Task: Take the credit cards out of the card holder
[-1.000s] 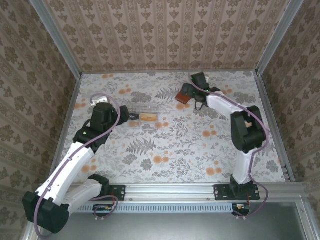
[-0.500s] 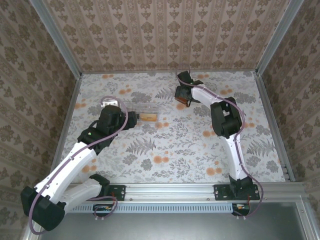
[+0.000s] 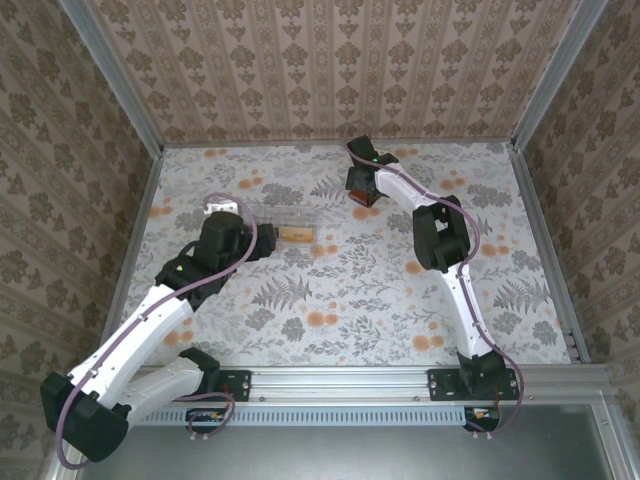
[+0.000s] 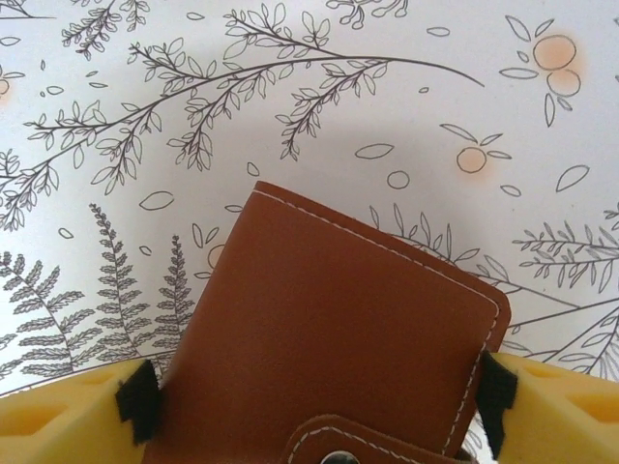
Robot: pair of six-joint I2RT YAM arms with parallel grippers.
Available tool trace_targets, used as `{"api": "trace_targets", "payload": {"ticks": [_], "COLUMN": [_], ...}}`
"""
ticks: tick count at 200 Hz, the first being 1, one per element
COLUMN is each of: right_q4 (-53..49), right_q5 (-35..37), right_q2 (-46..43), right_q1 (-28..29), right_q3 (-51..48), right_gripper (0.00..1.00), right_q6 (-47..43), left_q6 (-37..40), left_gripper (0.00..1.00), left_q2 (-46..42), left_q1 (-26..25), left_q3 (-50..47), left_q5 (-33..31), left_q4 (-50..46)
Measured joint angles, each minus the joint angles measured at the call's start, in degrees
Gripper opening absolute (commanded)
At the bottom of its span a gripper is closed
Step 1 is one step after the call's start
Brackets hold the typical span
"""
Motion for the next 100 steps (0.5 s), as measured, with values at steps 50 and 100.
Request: {"api": "trace_targets", "payload": {"ticks": [50, 100], "right_q4": [5.84, 12.46], "right_q5": [-1.18, -2.12], "right_q2": [-9.35, -22.25], "right_q1": [0.76, 4.22], "right_q3": [-15.82, -37.38], "right_gripper": [0.64, 0.61], "right_q6": [0.17, 0.11], "left_q6": [0.02, 0.0], "left_gripper": [1.0, 1.0], "left_q2": [0.0, 0.0], "left_q1": [0.0, 0.0], "left_q3": [0.0, 0.0], "left_q5": [0.07, 0.87], "left_q4": [0.02, 0.24]}}
